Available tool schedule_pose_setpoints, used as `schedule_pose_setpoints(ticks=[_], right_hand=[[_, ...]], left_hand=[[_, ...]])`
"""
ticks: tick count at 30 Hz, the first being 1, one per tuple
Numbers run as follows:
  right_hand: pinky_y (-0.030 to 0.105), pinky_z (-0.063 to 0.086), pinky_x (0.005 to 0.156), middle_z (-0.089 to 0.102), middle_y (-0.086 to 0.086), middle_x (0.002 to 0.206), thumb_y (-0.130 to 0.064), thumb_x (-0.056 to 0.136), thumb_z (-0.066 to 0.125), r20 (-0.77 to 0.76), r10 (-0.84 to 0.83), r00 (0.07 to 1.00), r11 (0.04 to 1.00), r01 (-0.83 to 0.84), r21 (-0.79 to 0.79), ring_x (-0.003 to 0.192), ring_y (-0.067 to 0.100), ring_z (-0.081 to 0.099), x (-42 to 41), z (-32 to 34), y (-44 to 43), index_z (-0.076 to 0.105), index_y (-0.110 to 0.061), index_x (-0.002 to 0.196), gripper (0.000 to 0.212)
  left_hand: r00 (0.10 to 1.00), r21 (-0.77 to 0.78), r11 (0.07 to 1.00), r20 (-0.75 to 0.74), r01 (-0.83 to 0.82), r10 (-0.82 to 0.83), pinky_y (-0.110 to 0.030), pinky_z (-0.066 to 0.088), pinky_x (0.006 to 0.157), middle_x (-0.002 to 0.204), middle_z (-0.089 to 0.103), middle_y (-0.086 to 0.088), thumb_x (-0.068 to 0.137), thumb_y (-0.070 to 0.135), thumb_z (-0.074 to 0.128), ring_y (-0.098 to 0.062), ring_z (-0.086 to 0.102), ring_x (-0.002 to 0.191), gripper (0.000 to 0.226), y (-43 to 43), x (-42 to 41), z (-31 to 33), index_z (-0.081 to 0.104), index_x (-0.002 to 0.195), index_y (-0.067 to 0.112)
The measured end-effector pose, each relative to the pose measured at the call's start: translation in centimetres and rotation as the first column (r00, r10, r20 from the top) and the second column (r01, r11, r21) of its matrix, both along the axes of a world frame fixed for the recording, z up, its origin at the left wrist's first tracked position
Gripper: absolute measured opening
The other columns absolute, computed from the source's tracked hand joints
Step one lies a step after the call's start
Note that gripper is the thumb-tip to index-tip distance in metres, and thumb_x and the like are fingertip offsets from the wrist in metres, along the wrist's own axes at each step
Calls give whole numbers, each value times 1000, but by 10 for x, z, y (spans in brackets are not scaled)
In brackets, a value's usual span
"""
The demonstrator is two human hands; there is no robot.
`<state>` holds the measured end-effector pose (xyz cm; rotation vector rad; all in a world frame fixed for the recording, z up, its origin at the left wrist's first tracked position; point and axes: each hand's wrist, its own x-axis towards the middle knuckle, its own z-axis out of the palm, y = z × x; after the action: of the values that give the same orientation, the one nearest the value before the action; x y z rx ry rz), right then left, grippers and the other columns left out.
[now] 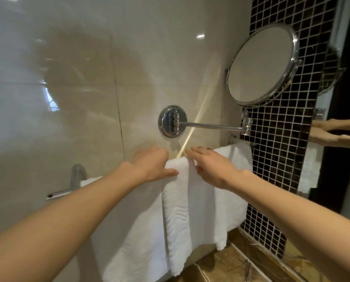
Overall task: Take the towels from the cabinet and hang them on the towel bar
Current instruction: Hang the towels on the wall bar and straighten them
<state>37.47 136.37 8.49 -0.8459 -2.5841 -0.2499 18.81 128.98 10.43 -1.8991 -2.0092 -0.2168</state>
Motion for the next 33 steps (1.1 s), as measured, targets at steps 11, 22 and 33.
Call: schedule_pose_setpoints(ticks=[11, 22, 33], right_hand=[[40, 46, 93, 49, 7, 137, -8, 83, 47, 2, 25, 1000, 998, -25, -65, 122, 29, 48, -13, 10, -20, 37, -19, 140, 60], [41, 47, 84, 64, 11, 116, -16, 89, 52, 86, 154, 984, 987, -149, -64, 105, 32, 59, -73, 19, -74, 58, -15, 116, 28], [39, 47, 81, 65, 10, 108, -23, 85, 53, 107, 149, 983, 987, -141, -75, 100, 31, 59, -86, 16, -83, 60, -15, 111, 28]], left_hand=[[999, -10, 1000, 50, -17, 18, -38, 49, 78, 99, 64, -4, 79, 71, 49, -28, 60, 94, 61, -21, -10, 3, 60, 103, 16], [991, -186, 977, 57, -106, 119, -31, 42, 62, 60, 44, 5, 75, 47, 71, -25, 51, 68, 45, -80, -51, 16, 40, 60, 19], [993, 125, 991, -107, -44, 57, -38, 39, 77, 110, 60, -10, 88, 45, 56, -32, 55, 102, 34, -102, -35, -4, 54, 101, 13]])
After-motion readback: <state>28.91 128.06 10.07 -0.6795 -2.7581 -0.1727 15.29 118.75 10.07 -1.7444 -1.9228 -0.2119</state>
